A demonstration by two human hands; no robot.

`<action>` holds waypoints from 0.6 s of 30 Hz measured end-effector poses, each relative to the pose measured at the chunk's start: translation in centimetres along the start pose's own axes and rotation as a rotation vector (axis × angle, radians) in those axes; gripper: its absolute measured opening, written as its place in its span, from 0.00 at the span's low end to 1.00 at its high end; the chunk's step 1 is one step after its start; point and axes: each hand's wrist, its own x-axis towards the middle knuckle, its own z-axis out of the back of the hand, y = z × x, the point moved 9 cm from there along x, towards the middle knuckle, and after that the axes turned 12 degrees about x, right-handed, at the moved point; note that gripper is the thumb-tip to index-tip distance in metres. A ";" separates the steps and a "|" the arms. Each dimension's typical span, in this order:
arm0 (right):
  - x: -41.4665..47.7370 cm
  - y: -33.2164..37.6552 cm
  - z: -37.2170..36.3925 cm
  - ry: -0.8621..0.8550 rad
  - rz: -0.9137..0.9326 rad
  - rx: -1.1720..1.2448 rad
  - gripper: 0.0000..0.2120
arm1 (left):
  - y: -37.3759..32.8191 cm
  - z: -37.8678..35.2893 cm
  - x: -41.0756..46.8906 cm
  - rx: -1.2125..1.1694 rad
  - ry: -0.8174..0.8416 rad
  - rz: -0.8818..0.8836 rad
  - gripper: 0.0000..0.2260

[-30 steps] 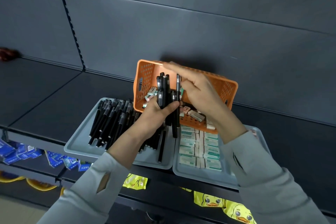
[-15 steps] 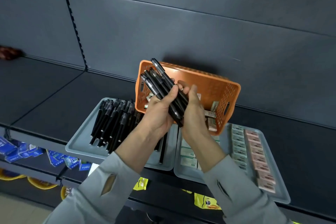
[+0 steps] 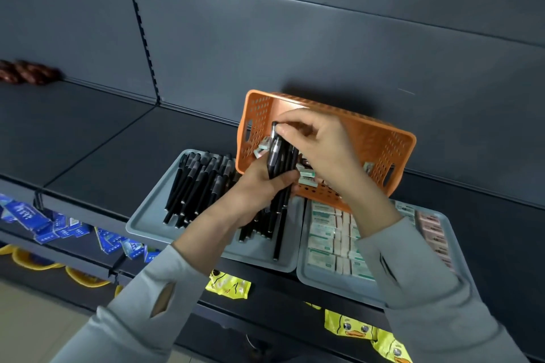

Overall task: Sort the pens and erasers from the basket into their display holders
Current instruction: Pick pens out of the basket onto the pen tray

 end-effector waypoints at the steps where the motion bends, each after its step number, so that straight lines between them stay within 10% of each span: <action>1: 0.3 -0.6 -0.1 0.018 -0.054 0.005 0.05 | 0.1 -0.2 0.1 0.010 0.014 0.008 0.04; 14: -0.4 -3.1 5.2 -0.321 -0.244 0.383 0.04 | 3.3 -0.4 1.2 -1.030 0.043 0.333 0.12; 18: -2.8 -2.3 5.8 -0.438 -0.116 0.368 0.02 | 2.5 0.0 1.7 -1.081 -0.004 0.222 0.30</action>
